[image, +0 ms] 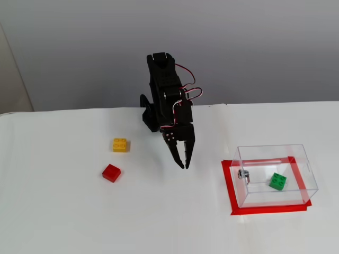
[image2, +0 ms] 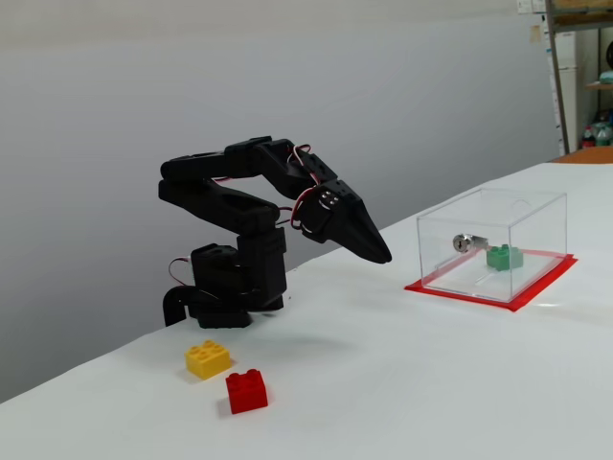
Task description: Pick the green lego brick and place it into the transparent box
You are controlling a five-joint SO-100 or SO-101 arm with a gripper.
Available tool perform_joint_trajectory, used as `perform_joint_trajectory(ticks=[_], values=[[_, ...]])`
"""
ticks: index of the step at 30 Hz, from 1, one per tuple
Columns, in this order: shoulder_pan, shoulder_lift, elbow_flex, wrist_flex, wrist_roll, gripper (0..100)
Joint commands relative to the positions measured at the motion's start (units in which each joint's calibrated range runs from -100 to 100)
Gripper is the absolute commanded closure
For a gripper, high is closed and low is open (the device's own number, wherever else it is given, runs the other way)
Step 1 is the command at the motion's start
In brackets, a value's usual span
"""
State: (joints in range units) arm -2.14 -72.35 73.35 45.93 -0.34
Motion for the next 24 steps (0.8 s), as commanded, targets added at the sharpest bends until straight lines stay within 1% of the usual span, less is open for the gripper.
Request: perform_joint_trajectory(ticks=[1,10,16,24], values=[[2.40,-5.34,3.06,-0.76,-0.23,98],[9.86,-20.19,13.64,-0.76,-0.23,98],[10.31,-27.06,19.06,-0.76,0.19,98],[10.08,-27.31,26.11,0.55,0.03,98]])
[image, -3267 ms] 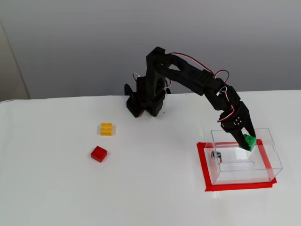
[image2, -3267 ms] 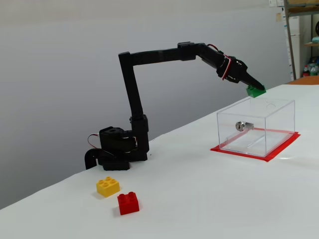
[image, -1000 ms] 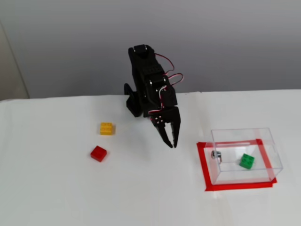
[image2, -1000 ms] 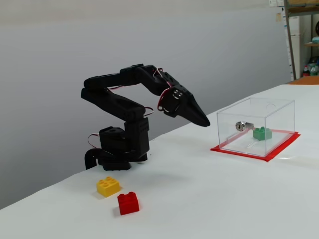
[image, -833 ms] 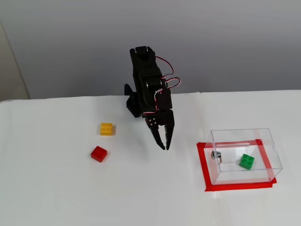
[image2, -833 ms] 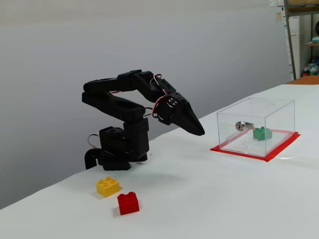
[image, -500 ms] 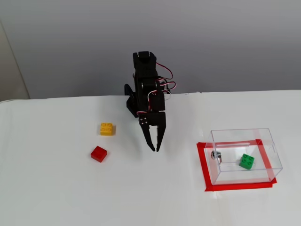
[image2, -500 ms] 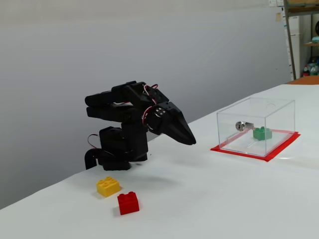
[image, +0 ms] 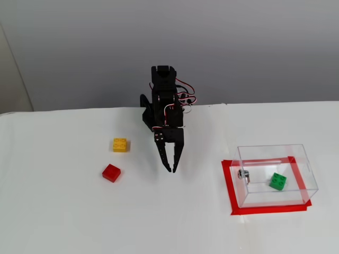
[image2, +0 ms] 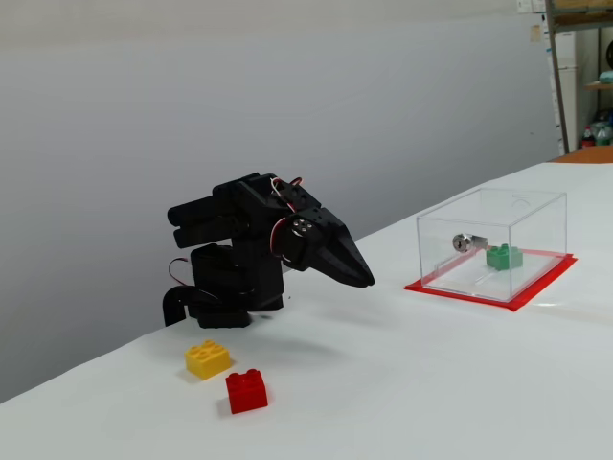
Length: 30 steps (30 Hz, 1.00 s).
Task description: Pick the green lego brick and place it into the transparent box
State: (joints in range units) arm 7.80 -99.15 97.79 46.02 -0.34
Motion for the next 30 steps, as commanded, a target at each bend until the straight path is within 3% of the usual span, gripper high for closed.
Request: perform_joint_trajectory(ticks=[1,13,21,30], values=[[0.08,-0.51,1.66,1.16,-0.13,98],[-2.00,-0.59,0.94,6.99,0.19,98],[-2.07,-0.68,-3.76,22.39,-0.18,98],[-2.07,-0.59,-3.94,22.74,-0.18,98]])
